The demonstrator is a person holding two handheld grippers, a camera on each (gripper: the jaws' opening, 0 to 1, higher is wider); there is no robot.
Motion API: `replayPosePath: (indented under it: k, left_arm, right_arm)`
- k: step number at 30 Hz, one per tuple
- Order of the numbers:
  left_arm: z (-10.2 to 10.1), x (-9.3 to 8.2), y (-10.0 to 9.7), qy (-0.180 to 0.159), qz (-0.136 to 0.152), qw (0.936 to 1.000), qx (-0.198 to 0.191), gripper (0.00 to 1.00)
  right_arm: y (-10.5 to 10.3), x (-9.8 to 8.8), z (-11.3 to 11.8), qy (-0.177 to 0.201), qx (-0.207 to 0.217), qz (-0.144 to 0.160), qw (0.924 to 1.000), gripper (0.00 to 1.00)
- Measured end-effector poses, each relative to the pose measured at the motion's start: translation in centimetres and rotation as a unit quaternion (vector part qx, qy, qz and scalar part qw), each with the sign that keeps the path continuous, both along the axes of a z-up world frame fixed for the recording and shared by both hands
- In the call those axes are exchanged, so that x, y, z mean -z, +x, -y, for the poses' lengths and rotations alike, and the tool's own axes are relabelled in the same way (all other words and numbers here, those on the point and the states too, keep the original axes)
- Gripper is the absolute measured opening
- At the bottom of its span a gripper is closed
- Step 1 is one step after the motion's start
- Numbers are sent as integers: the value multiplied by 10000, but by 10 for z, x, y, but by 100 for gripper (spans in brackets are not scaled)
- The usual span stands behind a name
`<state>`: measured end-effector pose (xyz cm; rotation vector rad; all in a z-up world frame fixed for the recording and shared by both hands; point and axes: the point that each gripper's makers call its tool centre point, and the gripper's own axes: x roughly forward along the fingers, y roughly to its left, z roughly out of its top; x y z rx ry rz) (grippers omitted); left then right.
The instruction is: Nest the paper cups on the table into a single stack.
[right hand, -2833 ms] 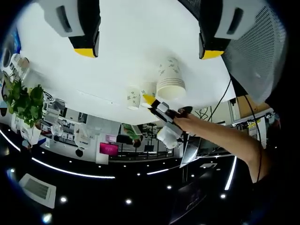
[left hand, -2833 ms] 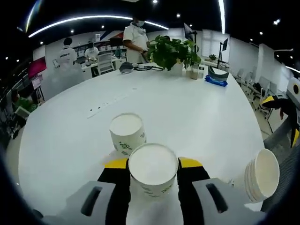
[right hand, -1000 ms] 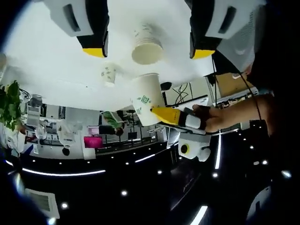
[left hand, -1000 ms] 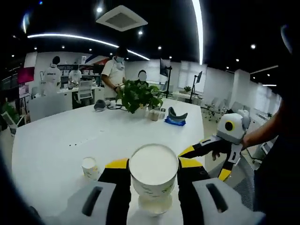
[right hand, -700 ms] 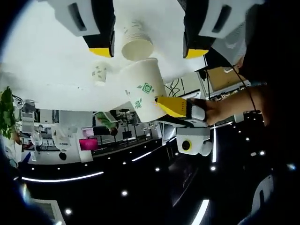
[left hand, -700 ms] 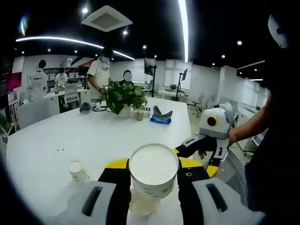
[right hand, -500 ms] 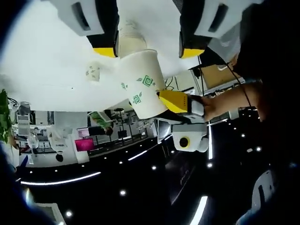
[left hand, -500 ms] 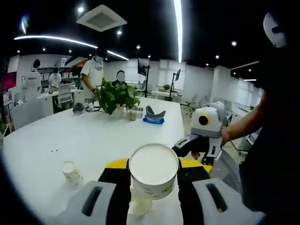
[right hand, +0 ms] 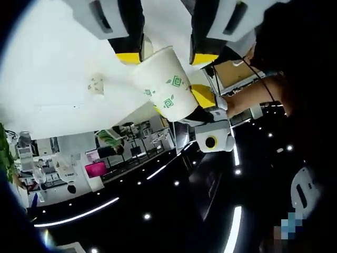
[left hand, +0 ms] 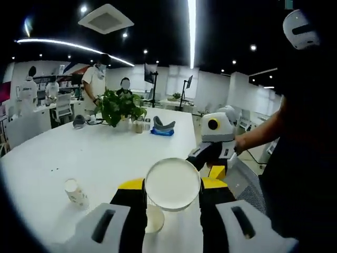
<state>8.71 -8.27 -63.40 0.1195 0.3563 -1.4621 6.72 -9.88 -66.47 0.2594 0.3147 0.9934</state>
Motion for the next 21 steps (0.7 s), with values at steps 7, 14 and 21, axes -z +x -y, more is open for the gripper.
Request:
replayPosePath:
  k: [7,14,21]
  left_arm:
    - [-3,14,-7,186,-25,9998,83,37]
    - [-10,25,-10,321,-64,9994,96,36]
    - [-14,39,-18,413,-170,9989,168,36]
  right_arm:
    - [-2,-9,0,318,-8,-106,9994,28]
    - [-6,-15,0,528,-61,-254,9983,23]
    - [-7,-26,-1,907,-120,-373,9951,10]
